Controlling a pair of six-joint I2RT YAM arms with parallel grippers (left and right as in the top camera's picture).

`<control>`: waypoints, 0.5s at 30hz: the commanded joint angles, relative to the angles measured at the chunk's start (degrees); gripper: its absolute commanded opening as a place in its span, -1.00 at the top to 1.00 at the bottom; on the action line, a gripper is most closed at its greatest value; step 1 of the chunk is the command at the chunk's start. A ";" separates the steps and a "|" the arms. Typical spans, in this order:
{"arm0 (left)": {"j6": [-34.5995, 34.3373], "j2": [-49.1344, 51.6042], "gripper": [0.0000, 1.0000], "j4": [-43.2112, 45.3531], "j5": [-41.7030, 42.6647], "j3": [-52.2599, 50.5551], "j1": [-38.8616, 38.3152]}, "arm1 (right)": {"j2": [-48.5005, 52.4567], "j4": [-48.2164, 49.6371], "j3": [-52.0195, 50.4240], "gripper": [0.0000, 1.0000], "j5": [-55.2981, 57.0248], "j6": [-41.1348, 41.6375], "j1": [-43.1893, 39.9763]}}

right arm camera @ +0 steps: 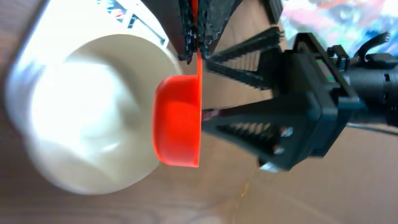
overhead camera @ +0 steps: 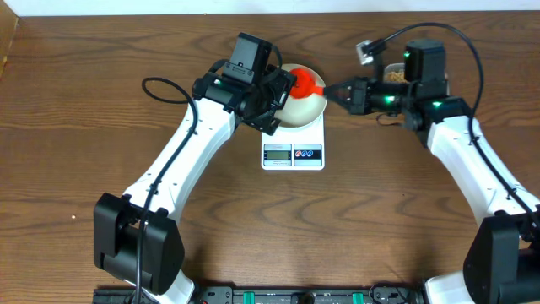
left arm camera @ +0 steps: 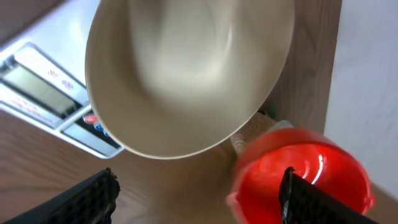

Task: Scoop item into bowl and weigh 50g on scale
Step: 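Grasp scoop with right gripper, release left, move scoop toward soybean tub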

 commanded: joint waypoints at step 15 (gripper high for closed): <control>62.45 -0.92 0.86 -3.06 1.53 0.52 10.21 | 0.31 -12.44 8.96 0.98 5.86 -5.05 -18.12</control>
